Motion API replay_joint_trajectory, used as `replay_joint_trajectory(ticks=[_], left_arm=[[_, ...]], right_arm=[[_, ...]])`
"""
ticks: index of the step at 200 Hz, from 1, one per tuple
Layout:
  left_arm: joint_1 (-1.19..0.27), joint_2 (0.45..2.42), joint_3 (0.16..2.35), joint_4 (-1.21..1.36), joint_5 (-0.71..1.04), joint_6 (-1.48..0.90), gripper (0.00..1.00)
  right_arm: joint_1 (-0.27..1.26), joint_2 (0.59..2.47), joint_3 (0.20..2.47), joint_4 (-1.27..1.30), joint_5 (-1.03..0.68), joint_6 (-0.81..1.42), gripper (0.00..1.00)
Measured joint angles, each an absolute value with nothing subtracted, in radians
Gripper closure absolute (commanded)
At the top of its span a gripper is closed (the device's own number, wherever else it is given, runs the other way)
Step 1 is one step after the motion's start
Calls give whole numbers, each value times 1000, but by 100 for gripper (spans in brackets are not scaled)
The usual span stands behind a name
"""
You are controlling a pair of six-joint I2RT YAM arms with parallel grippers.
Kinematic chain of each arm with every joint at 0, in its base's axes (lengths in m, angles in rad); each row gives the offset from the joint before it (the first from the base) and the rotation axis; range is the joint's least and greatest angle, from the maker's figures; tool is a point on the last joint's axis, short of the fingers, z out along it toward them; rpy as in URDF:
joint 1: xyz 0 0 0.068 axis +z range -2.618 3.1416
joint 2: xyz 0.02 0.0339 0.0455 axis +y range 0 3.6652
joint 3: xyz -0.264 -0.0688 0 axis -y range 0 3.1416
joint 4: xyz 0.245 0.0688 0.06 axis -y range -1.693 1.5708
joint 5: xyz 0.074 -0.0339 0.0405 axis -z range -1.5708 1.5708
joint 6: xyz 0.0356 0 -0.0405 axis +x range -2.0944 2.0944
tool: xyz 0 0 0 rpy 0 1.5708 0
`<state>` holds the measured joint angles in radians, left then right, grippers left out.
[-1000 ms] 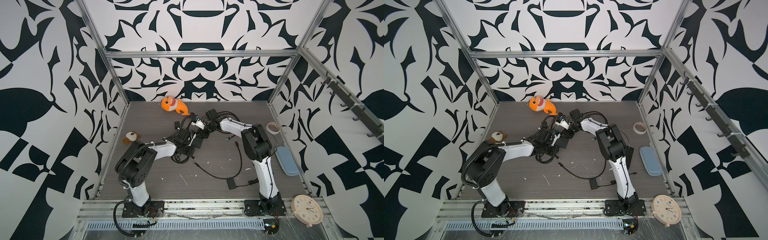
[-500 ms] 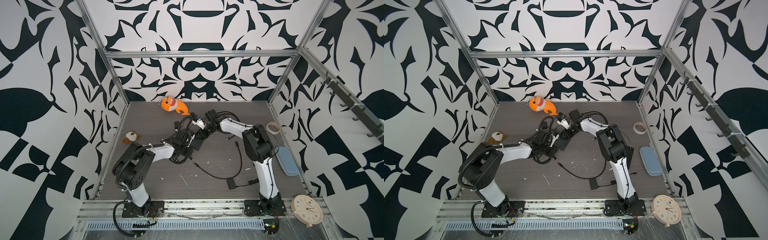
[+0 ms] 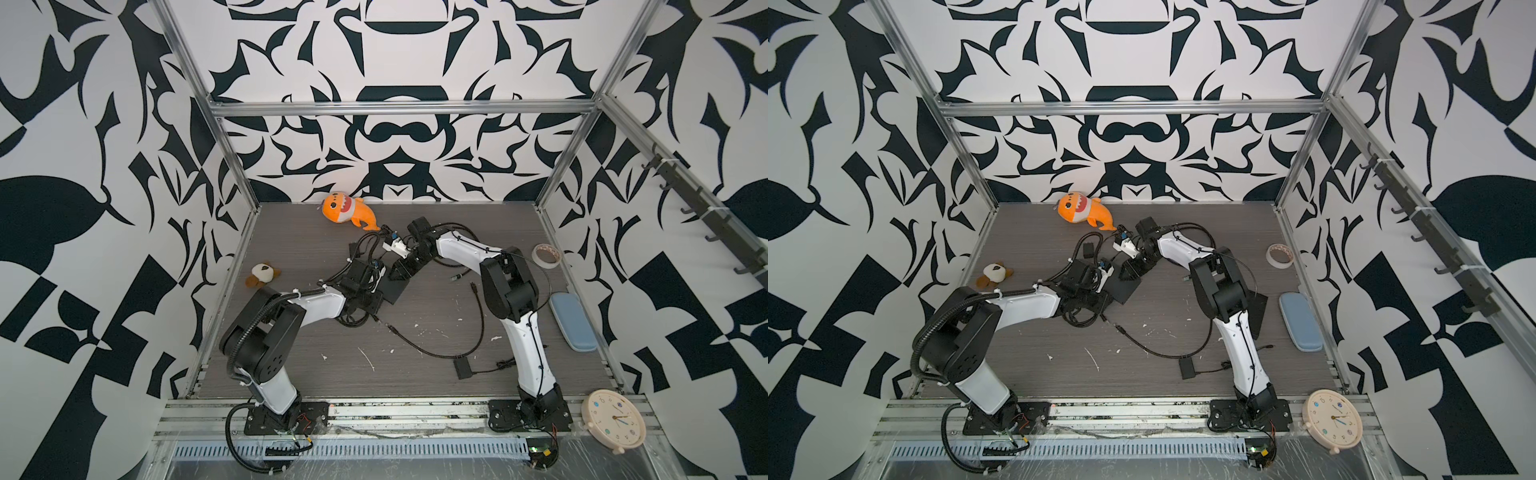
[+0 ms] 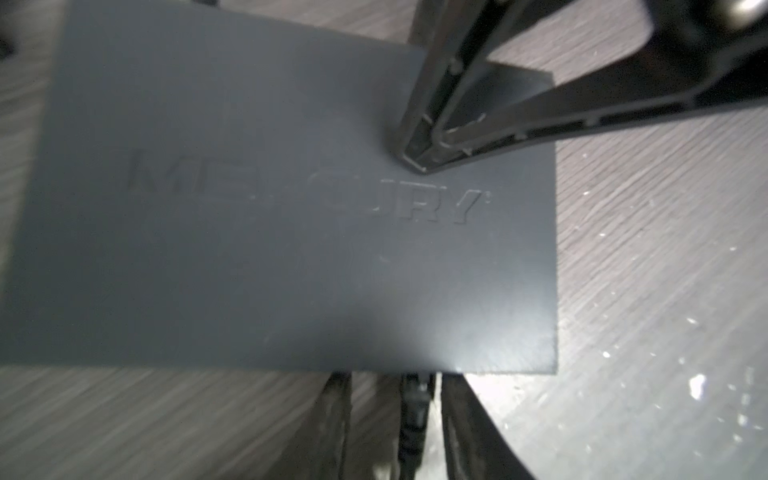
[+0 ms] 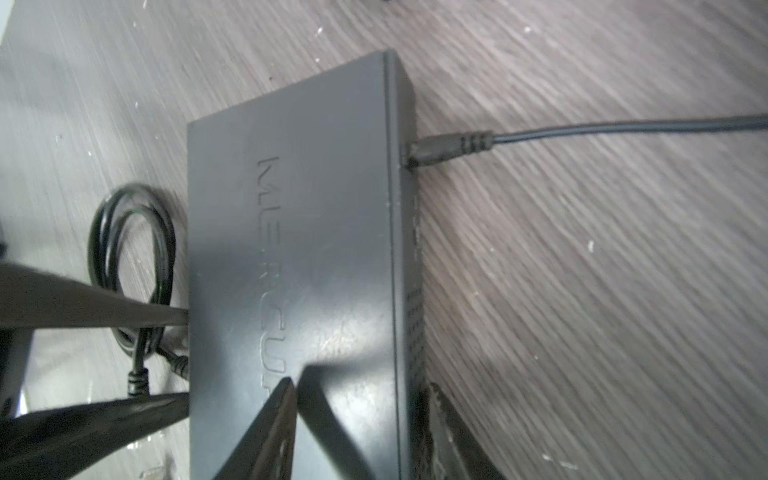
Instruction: Insert the plug into the switch port
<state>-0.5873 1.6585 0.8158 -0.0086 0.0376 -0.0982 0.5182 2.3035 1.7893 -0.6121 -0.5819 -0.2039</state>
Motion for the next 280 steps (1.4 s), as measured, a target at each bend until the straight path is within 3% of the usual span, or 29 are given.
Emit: replay_joint_trajectory(ticks=[50,126,146,181,221,252,280], left_arm=[[-587,1564,807,-70,-4,-131,55],[-602,1620,776,-47,-4,-170,58],[-617,1660,789,-21,-5,-175,66],[-641,1710,828,3,-11,-170,90],[-643,1710,828,5,-19,-163,100],[-643,1710,828,9,-18,-152,100],[-643,1713,838,-6,-24,-138,74]], right_arm=[[512,2305,1789,-609,-586,-135,56],[510,2307,1786,-609,-596,-125,56],[506,2307,1779,-604,-608,-130,56],[498,2307,1760,-587,-636,-147,57],[491,2304,1739,-568,-666,-204,61],[491,2304,1739,-572,-670,-269,62],[491,2298,1724,-556,-667,-273,63]])
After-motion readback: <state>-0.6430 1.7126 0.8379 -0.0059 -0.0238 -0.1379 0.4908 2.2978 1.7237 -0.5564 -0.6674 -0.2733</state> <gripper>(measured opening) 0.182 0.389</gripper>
